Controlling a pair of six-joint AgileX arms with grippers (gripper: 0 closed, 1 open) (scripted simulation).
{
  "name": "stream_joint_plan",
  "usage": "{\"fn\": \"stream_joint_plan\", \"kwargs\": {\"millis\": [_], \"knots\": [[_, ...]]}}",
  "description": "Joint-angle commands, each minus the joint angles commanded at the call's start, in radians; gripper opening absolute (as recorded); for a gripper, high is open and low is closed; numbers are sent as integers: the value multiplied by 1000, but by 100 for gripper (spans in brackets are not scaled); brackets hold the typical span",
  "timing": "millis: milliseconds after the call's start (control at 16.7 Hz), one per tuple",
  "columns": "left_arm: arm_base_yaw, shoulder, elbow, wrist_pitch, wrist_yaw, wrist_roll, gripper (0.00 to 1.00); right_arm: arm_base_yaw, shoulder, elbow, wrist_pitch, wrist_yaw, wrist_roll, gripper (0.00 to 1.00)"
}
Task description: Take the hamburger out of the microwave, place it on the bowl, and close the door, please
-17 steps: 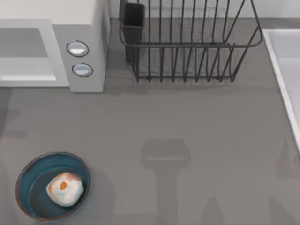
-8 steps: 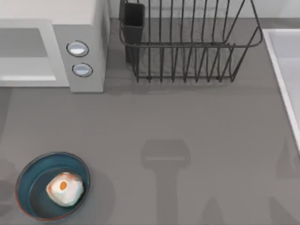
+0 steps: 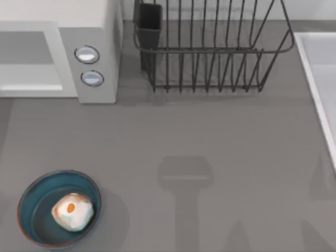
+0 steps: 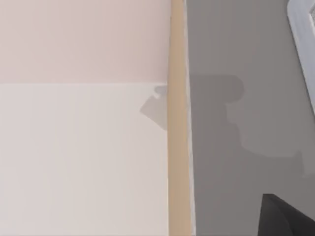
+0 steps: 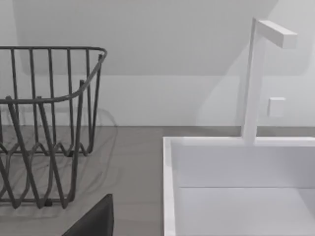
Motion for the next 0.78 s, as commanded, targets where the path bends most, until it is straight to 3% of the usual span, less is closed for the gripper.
{"fn": "stream_joint_plan", "kwargs": {"millis": [300,780], "knots": [[-3,13,-35,42,-2,0,0,0,0,0,0,0,0,100],[3,117,-250,370,2,5,0,0,0,0,0,0,0,100]]}}
